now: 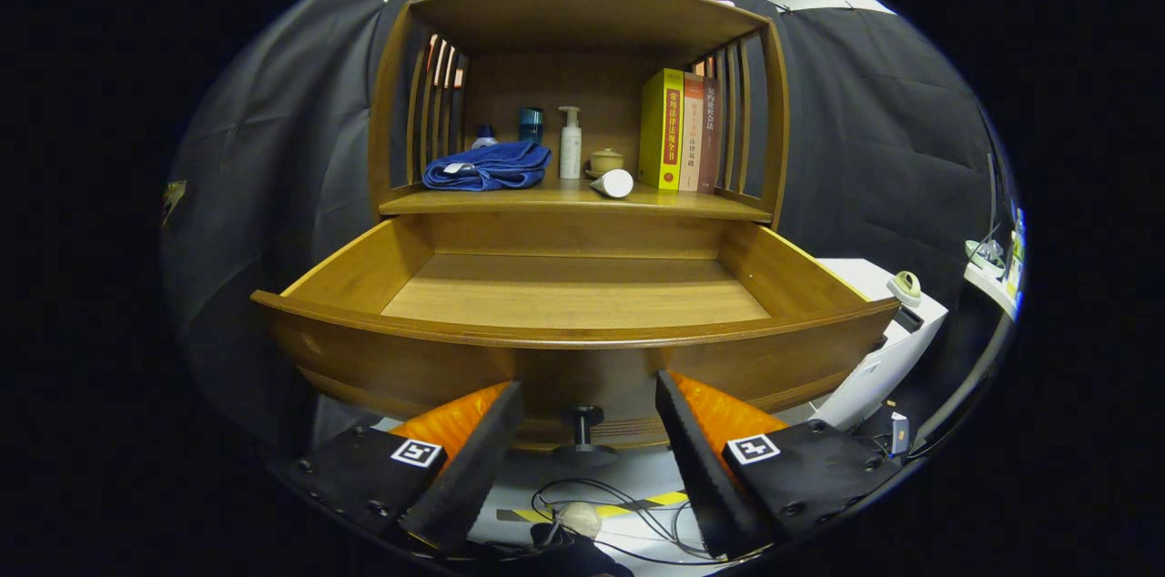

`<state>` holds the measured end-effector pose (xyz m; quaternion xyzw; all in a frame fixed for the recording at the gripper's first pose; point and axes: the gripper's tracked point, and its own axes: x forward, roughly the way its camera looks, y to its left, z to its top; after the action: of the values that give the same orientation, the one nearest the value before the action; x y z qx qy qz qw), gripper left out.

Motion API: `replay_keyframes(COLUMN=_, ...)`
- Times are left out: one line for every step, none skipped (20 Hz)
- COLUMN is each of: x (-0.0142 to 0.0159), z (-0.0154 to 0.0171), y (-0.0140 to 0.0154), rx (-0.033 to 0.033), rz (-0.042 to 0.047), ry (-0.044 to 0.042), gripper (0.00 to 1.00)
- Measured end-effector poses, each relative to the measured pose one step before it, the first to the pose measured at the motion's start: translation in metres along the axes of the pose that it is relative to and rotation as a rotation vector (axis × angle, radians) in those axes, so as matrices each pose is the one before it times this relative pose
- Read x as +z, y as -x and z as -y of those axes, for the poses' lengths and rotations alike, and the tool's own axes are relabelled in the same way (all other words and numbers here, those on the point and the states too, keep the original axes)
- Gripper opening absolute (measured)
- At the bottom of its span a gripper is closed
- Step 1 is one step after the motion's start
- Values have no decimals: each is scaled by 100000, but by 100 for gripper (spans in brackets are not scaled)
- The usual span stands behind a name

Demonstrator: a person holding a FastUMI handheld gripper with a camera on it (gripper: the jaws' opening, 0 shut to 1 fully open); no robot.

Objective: Pull open the drawer, take out the items inside it, and place them on the countertop above the cabinet.

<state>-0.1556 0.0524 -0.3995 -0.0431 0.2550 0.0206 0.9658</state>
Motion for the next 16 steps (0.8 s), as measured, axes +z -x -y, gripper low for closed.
replay_keyframes(x=190, z=-18, y=-498, rx=138, rz=-82, ry=512, gripper=98)
replay_keyframes(x=289, z=100, y=-498, rx=164, rz=329, ry=166, gripper=98)
replay_keyframes(x=183, z=-13, y=-531, rx=199, rz=375, ry=27, gripper=98)
replay_keyframes(x=152, z=72, y=-471, rx=185, rz=420, ry=228, gripper=98)
replay_keyframes(x=254, z=50, y=-656, rx=189, rz=468, ry=437, gripper=98)
replay_keyframes(x=249, z=-14, y=-729, rx=120, rz=536, ry=478, gripper=98)
replay_keyframes(x=238, z=23, y=-909, rx=77, rz=384, ry=715, gripper=98)
replay_keyframes(x=389, z=-16, y=-892, rx=44, rz=742, ry=1210, gripper=98)
replay_keyframes(x=283, z=-17, y=-836, rx=16, rz=576, ry=1277, gripper=98)
replay_keyframes(x=494, z=26, y=-831, rx=99, rz=1295, ry=1616, gripper=98)
replay_keyframes(x=781, z=-20, y=-980, rx=259, rz=1979, ry=1703, gripper=98)
replay_keyframes(x=445, z=-54, y=-800, rx=271, rz=895, ry=1337, gripper=98)
replay_keyframes(x=397, z=59, y=-672, rx=23, rz=1447, ry=686, gripper=98)
replay_keyframes(x=43, z=48, y=-683, rx=-52, rz=188, ry=244, gripper=98)
replay_keyframes(x=105, z=39, y=-809, rx=-22, rz=177, ry=-123, gripper=98)
replay_keyframes(x=149, z=-137, y=-622, rx=-4, rz=215, ry=-339, gripper=98)
